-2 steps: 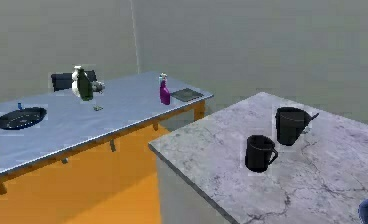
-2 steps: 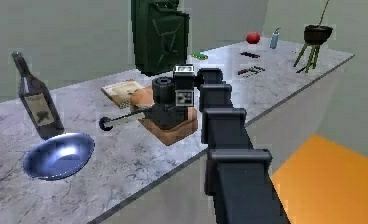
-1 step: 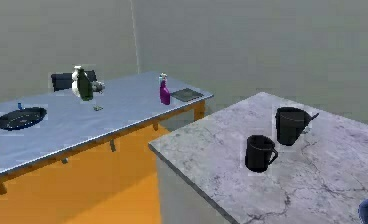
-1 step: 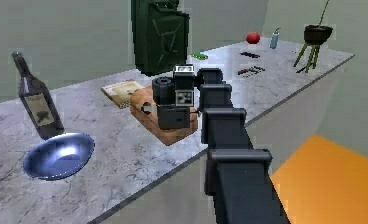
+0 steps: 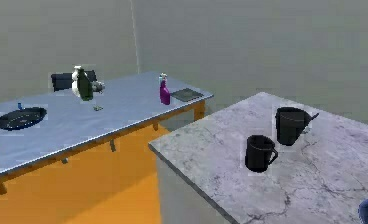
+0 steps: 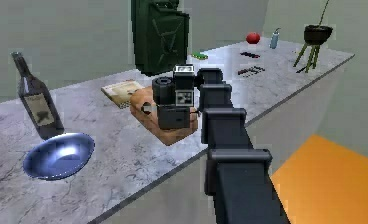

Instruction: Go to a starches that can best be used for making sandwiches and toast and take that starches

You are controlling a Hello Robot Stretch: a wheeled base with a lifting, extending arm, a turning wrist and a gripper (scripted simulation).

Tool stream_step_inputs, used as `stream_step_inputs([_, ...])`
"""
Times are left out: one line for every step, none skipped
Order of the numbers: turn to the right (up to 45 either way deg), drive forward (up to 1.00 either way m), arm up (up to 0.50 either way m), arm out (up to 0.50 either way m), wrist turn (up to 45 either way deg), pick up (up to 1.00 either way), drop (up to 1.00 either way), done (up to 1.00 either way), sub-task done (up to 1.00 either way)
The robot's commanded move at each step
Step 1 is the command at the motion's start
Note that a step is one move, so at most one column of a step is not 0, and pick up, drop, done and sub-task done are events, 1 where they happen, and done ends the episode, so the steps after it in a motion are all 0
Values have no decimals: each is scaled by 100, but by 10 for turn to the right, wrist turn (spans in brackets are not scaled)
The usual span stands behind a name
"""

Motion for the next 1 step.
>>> stream_step_inputs([0, 0, 0, 0, 0, 0, 0, 100, 0])
